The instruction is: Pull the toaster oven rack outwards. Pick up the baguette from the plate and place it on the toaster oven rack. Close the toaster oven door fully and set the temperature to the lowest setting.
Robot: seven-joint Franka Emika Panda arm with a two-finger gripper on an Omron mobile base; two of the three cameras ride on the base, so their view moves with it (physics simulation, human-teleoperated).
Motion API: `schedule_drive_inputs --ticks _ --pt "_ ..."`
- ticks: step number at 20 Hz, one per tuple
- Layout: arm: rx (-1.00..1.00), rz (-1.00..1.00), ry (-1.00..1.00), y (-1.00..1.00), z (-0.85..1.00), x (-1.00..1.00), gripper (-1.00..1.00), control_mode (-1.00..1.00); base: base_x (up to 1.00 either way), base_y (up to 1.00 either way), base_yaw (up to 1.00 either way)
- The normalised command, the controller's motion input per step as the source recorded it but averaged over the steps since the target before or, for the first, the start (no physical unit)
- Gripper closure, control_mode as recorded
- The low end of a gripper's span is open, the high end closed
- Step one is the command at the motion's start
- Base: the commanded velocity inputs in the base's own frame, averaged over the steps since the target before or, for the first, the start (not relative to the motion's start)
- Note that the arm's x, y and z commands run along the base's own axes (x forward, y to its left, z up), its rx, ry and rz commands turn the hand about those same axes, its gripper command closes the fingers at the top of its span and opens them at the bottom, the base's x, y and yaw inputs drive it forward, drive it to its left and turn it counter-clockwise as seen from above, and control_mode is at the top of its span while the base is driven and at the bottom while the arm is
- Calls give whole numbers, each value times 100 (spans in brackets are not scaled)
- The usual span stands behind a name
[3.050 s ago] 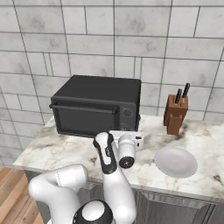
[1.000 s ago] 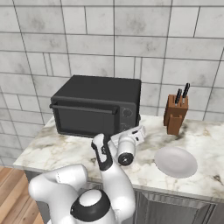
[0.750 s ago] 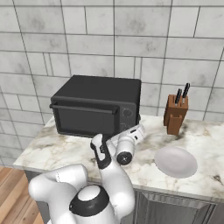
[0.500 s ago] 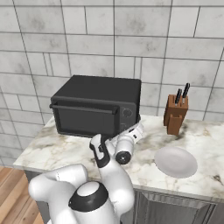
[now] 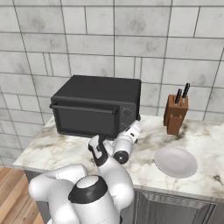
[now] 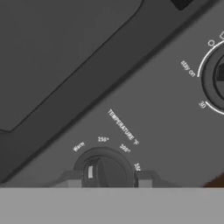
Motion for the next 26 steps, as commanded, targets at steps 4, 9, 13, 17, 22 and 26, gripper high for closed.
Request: schedule_drive_inputs --ticks 4,9,13,17,22,26 --pt "-20 3 -1 0 0 0 100 -100 0 0 0" --pt "-21 3 -1 0 0 0 100 -100 0 0 0" --pt "-20 3 -1 0 0 0 100 -100 0 0 0" --pt "-21 4 -2 0 0 0 100 -100 0 0 0" --pt "-22 6 -1 0 0 0 100 -100 0 0 0" --pt "-21 8 0 0 0 0 100 -100 0 0 0"
